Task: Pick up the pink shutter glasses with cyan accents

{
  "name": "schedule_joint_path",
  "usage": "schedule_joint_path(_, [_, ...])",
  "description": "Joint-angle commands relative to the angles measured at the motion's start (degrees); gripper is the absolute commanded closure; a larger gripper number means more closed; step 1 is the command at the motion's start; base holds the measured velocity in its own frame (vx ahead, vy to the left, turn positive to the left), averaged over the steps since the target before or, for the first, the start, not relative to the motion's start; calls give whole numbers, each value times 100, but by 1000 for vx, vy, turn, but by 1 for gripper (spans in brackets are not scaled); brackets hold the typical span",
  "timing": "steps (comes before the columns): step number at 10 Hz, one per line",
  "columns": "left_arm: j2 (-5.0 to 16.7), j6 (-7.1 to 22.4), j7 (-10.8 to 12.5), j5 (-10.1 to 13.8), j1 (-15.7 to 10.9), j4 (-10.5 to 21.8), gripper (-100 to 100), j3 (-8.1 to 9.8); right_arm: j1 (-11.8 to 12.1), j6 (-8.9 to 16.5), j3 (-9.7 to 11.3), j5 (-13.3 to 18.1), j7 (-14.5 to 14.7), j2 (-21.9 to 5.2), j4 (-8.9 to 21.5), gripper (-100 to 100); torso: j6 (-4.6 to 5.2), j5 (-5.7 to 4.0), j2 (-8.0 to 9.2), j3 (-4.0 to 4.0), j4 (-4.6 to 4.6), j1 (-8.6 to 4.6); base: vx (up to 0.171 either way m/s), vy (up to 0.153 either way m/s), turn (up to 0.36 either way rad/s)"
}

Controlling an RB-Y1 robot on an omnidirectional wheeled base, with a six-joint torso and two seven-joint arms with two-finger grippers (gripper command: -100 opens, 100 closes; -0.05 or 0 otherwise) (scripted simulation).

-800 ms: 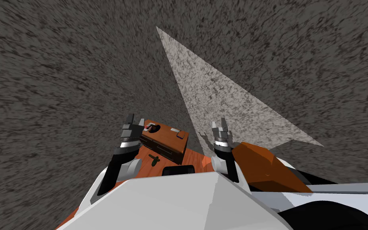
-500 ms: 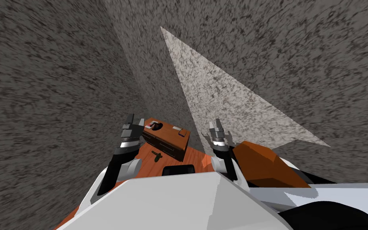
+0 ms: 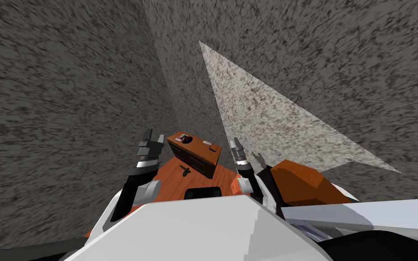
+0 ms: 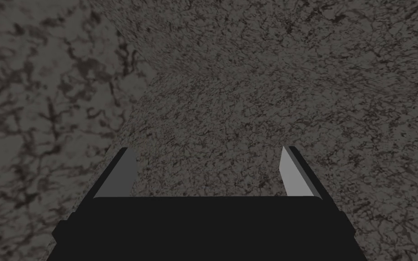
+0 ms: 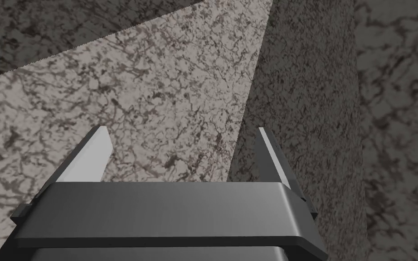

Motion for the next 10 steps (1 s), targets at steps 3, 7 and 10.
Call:
schedule_joint_path(3, [0, 0, 0, 0, 2, 0, 0, 1, -164, -110, 324, 80, 64, -528, 592, -100, 5, -3, -21, -12, -4, -15, -83, 106, 141])
schedule_joint_path(7, [1, 0, 0, 0, 1, 0, 0, 1, -427, -199, 706, 191, 202, -1092, 1283, -100, 2, -5, -30, -17, -6, -21, -68, 107, 193])
schedule_joint_path(10, [1, 0, 0, 0, 2, 0, 0, 1, -513, -224, 835, 232, 265, -1349, 1733, -100, 4, -5, -38, -21, -8, -21, -25, 81, 120])
